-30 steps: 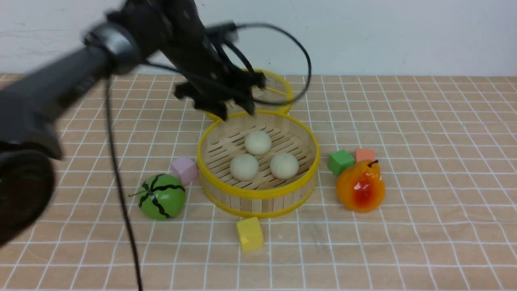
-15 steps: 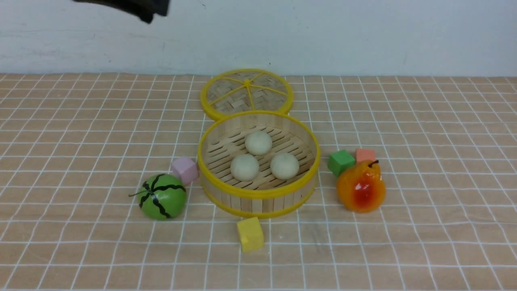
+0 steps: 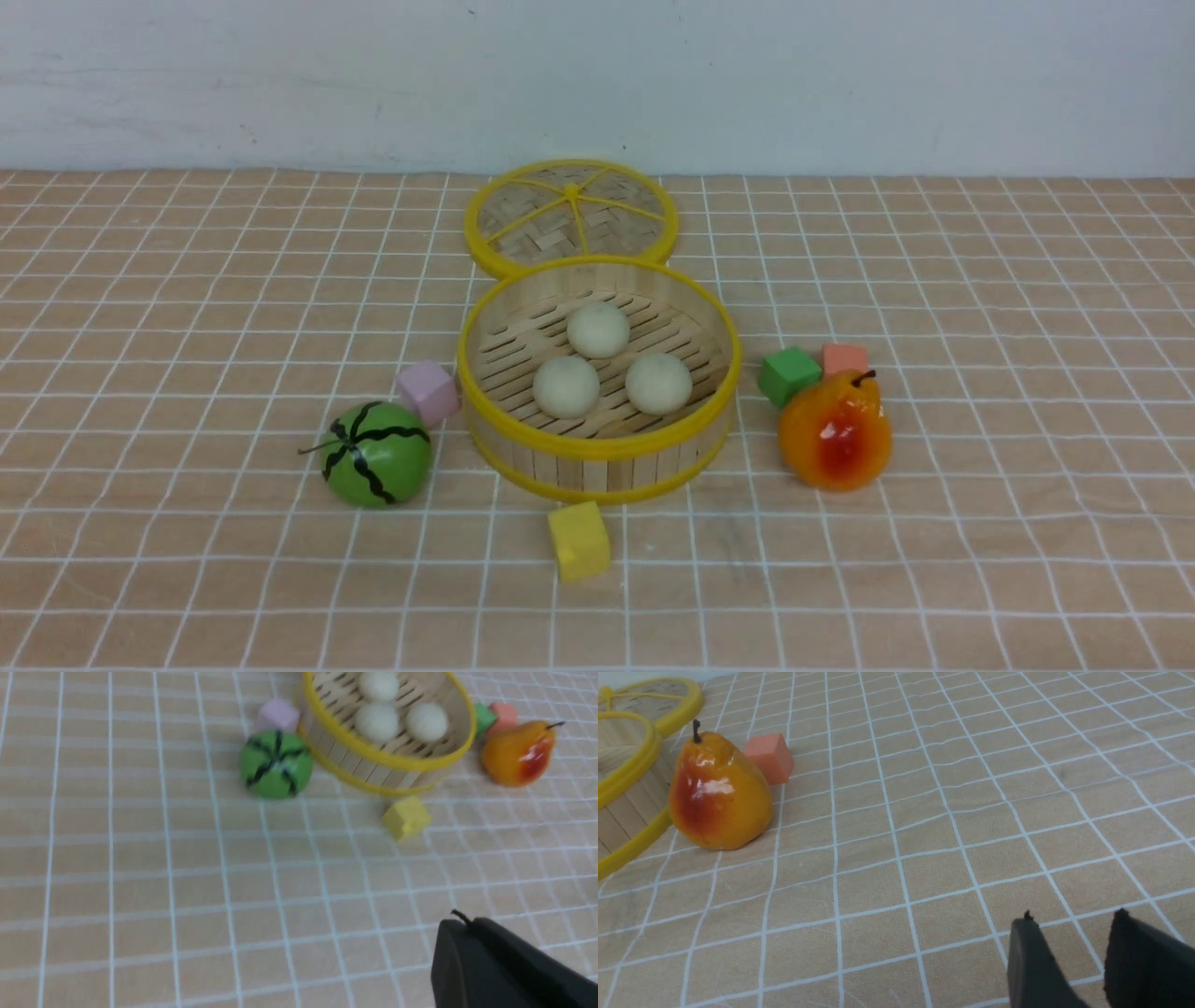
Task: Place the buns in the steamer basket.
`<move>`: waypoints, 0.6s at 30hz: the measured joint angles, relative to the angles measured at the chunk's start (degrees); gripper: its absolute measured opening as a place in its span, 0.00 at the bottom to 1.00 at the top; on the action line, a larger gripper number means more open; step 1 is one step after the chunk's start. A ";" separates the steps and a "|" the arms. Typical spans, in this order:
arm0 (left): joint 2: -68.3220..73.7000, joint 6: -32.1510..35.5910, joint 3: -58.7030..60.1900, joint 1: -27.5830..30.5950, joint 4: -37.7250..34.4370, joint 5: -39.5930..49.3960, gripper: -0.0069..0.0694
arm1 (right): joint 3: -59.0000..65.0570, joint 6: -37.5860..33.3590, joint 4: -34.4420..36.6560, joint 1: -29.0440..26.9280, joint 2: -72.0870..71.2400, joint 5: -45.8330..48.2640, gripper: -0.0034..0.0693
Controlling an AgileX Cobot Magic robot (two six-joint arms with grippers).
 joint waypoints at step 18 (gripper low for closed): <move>-2.34 -5.11 7.94 0.00 0.51 -5.53 0.07 | 0.00 0.00 0.00 0.00 0.00 0.00 0.38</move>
